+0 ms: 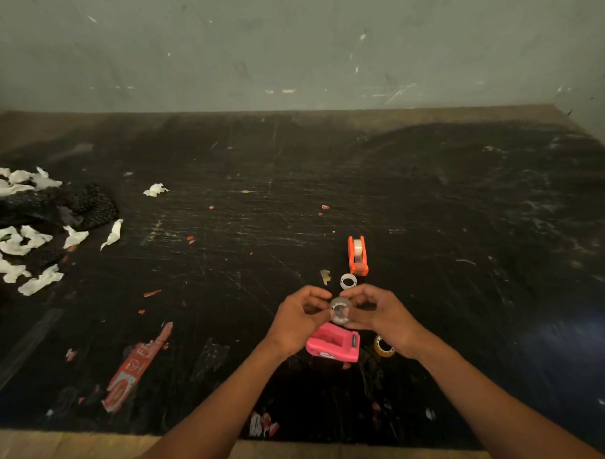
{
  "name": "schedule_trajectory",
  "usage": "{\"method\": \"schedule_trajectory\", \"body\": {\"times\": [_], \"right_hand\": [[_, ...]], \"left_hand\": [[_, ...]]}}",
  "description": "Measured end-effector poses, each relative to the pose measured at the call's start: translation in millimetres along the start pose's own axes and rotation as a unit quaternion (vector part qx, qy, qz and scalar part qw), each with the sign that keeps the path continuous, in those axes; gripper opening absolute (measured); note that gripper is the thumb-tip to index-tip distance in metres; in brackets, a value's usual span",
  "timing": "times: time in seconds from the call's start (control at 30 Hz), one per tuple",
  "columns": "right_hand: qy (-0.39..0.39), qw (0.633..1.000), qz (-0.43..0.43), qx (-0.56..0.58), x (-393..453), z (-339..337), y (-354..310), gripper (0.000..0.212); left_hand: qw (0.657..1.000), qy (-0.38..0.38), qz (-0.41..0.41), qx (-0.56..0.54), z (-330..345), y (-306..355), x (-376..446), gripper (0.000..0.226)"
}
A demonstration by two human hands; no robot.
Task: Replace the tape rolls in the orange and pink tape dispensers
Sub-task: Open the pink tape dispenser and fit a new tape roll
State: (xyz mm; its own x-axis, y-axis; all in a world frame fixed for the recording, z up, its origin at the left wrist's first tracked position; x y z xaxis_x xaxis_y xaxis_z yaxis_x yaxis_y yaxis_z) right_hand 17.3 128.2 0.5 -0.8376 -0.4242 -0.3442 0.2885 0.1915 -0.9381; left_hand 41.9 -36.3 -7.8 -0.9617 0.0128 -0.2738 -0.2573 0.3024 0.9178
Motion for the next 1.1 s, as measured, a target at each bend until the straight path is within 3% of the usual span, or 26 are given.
{"method": "schedule_trajectory", "body": {"times": [0.27,0.5,0.63,1.1], "right_hand": [[0.003,0.977,-0.056,-0.206,9.0,8.6,17.2,0.031],[0.002,0.929,-0.119,-0.35,5.7,16.2,25.7,0.029],[-0.008,0.918,-0.145,-0.369,1.7,17.1,26.0,0.026],[-0.013,0.885,-0.161,-0.437,6.5,30.5,33.7,0.02]], "left_hand": [[0.995,-0.019,0.012,0.096,-0.9,-14.3,0.7,0.025],[0.959,-0.051,0.076,0.269,2.0,-12.9,-0.3,0.033],[0.941,-0.066,0.098,0.318,4.4,-9.7,-0.8,0.03],[0.943,-0.085,0.075,0.312,0.4,-26.3,-0.1,0.03]]}}
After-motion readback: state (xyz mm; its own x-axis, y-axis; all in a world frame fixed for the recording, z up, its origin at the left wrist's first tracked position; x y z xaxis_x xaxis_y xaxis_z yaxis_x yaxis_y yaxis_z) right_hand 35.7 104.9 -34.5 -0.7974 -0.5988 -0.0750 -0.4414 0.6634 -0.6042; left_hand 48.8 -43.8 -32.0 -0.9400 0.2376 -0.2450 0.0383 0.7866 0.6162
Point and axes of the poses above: each hand's wrist, its own x-axis towards the middle knuckle, its own z-axis out of the palm, y = z × x, the point moved 6 cm from there along x, towards the middle knuckle, and after that the axes turned 1 degree about x, right-handed, at the moved point
